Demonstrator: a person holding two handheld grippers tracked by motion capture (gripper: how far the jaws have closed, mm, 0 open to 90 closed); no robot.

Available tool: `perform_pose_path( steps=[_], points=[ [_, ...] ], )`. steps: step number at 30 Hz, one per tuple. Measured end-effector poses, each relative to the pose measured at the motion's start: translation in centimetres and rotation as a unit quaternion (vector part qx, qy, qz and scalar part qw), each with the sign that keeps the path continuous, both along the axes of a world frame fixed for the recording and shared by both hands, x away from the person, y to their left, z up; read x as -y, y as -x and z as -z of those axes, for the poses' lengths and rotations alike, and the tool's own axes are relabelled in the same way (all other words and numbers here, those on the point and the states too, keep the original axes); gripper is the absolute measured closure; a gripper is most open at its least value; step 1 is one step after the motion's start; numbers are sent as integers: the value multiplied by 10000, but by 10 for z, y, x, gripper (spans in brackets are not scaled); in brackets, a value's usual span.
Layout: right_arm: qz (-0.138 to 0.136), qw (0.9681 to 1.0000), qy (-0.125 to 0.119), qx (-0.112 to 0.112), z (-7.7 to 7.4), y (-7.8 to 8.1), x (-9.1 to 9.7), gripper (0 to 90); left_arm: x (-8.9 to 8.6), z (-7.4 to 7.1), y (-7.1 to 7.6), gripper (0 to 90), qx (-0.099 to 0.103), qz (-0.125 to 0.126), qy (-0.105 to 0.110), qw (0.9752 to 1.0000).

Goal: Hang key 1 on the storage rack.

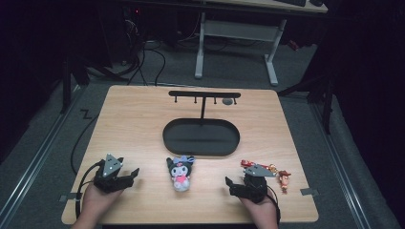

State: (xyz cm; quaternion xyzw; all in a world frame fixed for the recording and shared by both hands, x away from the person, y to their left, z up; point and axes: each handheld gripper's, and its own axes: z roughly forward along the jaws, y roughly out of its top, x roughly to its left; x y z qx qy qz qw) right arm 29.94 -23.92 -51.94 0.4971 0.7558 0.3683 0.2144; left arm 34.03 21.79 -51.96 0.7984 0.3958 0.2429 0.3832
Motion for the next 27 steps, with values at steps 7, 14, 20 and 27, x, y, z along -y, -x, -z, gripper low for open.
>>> perform_pose_path(
  steps=[7, 14, 20, 27],
  points=[
    [-18, 10000, -33, -27, 1, -1, 0, 141, -1, 1, 0, 271, -15, 5, -6, 10000],
    [-33, 10000, 64, 22, 1, 0, -2, 111, 1, 1, 0, 270, -5, 30, -44, 10000],
    [-63, 9999, 150, 24, 0, 0, -4, 89, 2, 2, 0, 269, -21, 62, -74, 10000],
    [-84, 9998, 165, -63, 1, 0, -5, 84, 4, 2, 1, 269, -17, 95, -113, 9999]
  ],
)
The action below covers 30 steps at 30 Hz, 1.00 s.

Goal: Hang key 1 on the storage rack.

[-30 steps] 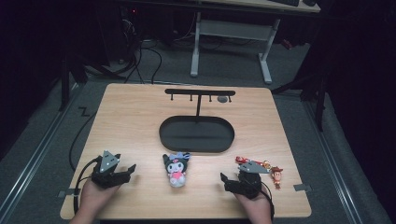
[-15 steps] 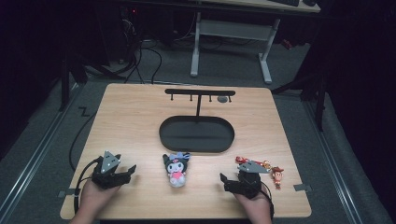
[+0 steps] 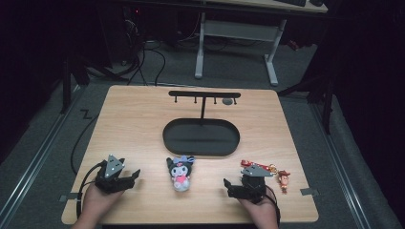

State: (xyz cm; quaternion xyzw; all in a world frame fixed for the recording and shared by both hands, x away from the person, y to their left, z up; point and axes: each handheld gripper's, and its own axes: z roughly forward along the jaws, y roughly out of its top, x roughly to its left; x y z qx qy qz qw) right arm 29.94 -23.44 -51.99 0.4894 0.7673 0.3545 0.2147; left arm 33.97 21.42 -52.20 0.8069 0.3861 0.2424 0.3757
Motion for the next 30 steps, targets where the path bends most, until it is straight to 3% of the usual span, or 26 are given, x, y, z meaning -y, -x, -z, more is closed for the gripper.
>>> perform_pose_path(
  steps=[4, 8, 14, 17, 20, 30],
  points=[
    [-33, 10000, 30, -69, 0, 0, -1, 84, 2, 1, 0, 267, -23, 34, -31, 10000],
    [-32, 9996, -100, -254, -1, -2, -3, 84, 5, 2, -1, 265, -32, 46, -74, 10000],
    [-31, 9990, 4, -455, -2, -5, -6, 85, 7, 0, -1, 269, -23, 75, -140, 9999],
    [-36, 9985, 302, -465, -4, -8, -8, 88, 7, -1, -2, 271, -25, 118, -139, 9998],
    [16, 9978, 221, -618, -8, -11, -9, 87, 7, -1, -3, 280, -33, 167, -126, 9998],
    [68, 9976, 278, -637, -24, -14, -13, 105, 8, -4, -1, 285, 62, 270, -154, 9995]
  ],
)
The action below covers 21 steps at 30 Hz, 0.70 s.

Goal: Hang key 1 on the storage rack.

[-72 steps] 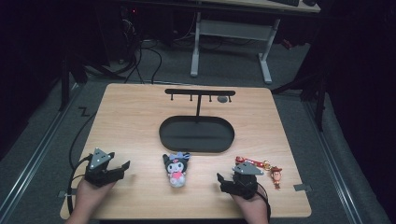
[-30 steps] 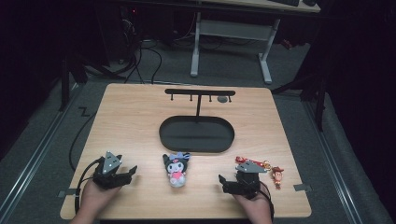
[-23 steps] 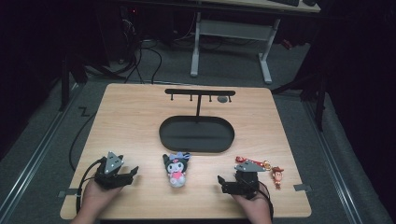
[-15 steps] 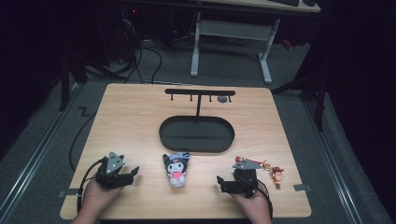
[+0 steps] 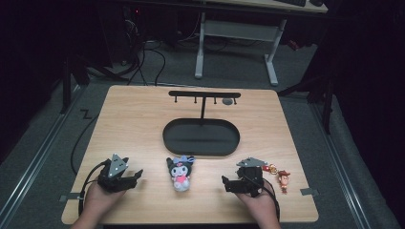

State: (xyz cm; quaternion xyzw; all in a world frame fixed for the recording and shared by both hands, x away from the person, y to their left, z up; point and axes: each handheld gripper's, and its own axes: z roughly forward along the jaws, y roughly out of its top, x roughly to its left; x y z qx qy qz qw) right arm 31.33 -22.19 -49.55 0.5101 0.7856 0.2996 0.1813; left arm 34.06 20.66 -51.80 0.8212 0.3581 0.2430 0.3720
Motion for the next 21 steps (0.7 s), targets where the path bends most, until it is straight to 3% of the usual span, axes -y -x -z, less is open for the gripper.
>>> perform_pose_path(
  steps=[7, 21],
  points=[
    [-111, 9999, 36, -99, -7, 0, -2, 113, -2, 1, 3, 266, 7, 10, 30, 10000],
    [-138, 9983, 232, -525, -2, -6, -1, 106, -1, 1, 5, 252, 35, 40, 20, 10000]
  ],
)
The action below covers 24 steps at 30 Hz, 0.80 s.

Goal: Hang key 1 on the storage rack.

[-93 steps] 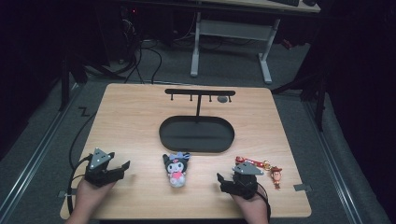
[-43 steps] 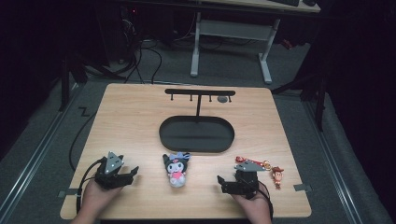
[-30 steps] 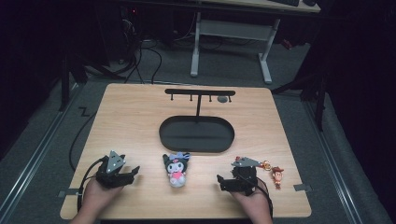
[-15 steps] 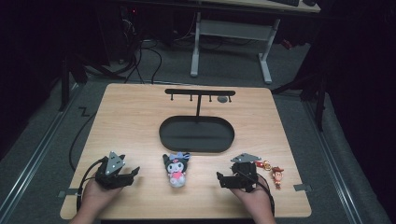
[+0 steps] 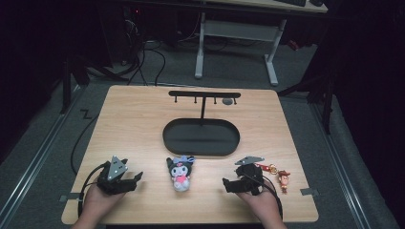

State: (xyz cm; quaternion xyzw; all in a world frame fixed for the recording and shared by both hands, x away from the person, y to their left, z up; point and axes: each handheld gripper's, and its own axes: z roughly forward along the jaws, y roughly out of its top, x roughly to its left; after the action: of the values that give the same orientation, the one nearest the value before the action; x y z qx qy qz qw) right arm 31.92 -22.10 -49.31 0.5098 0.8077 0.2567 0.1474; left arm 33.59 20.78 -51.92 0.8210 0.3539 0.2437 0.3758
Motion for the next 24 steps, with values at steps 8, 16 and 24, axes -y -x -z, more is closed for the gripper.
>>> perform_pose_path(
  steps=[8, 16, 24],
  points=[
    [35, 9998, 53, -207, 1, 1, 0, 107, 6, -2, -4, 251, 88, 16, 48, 9999],
    [38, 9989, -203, -432, -4, 2, 1, 108, 12, 1, -12, 253, 8, 60, 30, 10000],
    [-38, 9970, -153, -760, -9, -1, 0, 138, 14, -2, -12, 253, 8, 99, -7, 10000]
  ],
)
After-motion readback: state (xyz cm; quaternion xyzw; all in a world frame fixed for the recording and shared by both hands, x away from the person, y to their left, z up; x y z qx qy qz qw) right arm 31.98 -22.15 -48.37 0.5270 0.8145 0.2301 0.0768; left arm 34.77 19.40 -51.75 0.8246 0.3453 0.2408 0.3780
